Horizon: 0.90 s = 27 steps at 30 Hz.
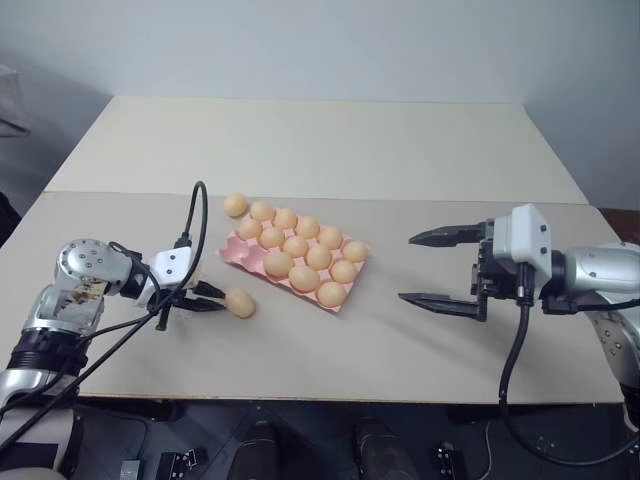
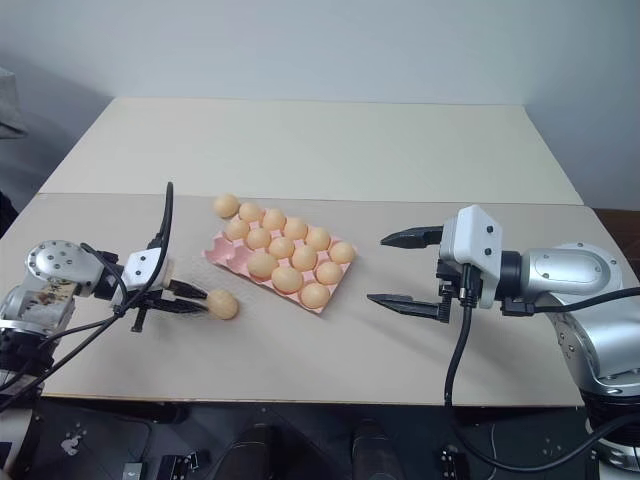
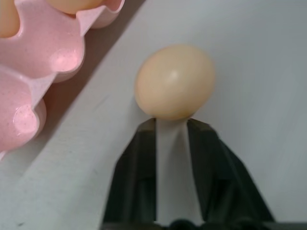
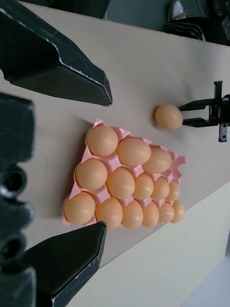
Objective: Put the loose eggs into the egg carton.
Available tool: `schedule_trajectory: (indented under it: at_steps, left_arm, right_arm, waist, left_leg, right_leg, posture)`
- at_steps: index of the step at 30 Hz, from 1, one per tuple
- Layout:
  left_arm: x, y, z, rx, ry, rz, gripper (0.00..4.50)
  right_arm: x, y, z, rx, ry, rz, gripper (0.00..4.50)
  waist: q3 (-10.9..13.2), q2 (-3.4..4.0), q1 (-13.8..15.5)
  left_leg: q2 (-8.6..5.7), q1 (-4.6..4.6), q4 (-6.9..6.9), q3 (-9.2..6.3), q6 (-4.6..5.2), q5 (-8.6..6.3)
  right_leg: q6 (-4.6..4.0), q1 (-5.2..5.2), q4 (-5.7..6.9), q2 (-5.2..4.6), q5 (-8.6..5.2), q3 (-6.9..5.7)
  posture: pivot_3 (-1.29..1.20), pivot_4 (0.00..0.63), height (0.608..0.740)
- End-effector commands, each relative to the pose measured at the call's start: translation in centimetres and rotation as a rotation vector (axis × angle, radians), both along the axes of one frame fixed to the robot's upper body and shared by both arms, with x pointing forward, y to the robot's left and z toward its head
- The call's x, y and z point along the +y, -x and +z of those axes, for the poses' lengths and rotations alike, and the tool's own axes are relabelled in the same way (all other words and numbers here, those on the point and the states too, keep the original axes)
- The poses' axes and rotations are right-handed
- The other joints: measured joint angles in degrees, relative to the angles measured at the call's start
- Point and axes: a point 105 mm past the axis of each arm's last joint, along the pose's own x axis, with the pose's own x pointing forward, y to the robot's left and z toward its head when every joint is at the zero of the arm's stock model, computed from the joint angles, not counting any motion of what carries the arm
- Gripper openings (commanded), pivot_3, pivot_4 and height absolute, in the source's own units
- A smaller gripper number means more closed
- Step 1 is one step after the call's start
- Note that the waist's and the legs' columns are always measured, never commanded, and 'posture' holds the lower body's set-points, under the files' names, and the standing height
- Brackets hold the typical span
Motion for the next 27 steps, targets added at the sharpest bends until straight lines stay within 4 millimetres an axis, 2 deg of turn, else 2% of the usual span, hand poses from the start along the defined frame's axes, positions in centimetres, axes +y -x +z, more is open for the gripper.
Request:
schedule_trajectory:
  at_steps: [1,4,5,7,14,19,27]
  left_arm:
    - [0.1,0.1,1.5,-0.038,0.020,-0.016,0.83]
    - [0.5,0.2,1.8,-0.045,-0.002,-0.036,0.83]
    - [0.7,0.1,2.0,-0.039,-0.004,-0.033,1.00]
    - [0.8,0.1,2.4,-0.032,-0.006,-0.033,1.44]
    - [-0.7,-1.1,4.2,-0.132,0.030,-0.075,3.64]
    - [-1.0,-1.6,3.9,-0.130,0.027,-0.070,3.64]
    - [-2.2,-1.0,2.4,-0.094,0.032,-0.097,3.64]
  right_arm:
    - [0.2,0.5,1.0,-0.042,-0.013,0.019,4.50]
    - [0.1,0.6,1.0,-0.043,-0.012,0.018,4.50]
    - [0.1,0.6,1.0,-0.043,-0.013,0.019,4.50]
    - [0.1,0.6,1.0,-0.041,-0.014,0.019,4.50]
    - [0.1,0.8,1.1,-0.043,-0.015,0.024,4.50]
    - [0.1,0.8,1.2,-0.047,-0.015,0.020,4.50]
    - [-0.1,0.9,1.2,-0.048,-0.014,0.004,4.50]
  waist:
    - [0.00,0.00,-0.01]
    - [0.00,0.00,-0.04]
    - [0.00,0.00,-0.02]
    - [0.00,0.00,-0.01]
    - [0.00,0.00,0.09]
    - [0.00,0.00,-0.27]
    - [0.00,0.00,-0.05]
  left_leg:
    - [0.00,0.00,0.00,0.00,0.00,0.00]
    - [0.00,0.01,0.00,0.00,0.00,0.00]
    - [0.00,0.01,0.00,0.00,0.00,0.00]
    - [0.00,0.00,0.00,0.00,0.00,0.00]
    - [-0.01,0.00,0.01,0.00,0.00,0.00]
    - [0.00,0.00,0.01,0.00,0.00,0.00]
    - [0.00,0.00,0.01,-0.01,0.00,0.00]
  right_leg:
    - [0.00,0.00,0.00,0.00,0.00,0.00]
    - [0.00,0.00,0.00,0.01,0.00,0.00]
    - [0.00,0.00,0.00,0.00,0.00,0.00]
    - [0.00,0.00,0.00,0.01,0.00,-0.01]
    - [0.00,0.02,-0.01,-0.01,0.00,-0.01]
    - [0.00,-0.01,0.01,0.02,0.00,0.00]
    - [0.00,0.00,0.02,0.01,0.00,0.00]
  posture:
    - [0.00,0.150,0.740]
    - [0.00,0.150,0.740]
    - [0.00,0.150,0.740]
    - [0.00,0.150,0.740]
    - [0.00,0.150,0.740]
    - [0.00,0.150,0.740]
    - [0.00,0.150,0.740]
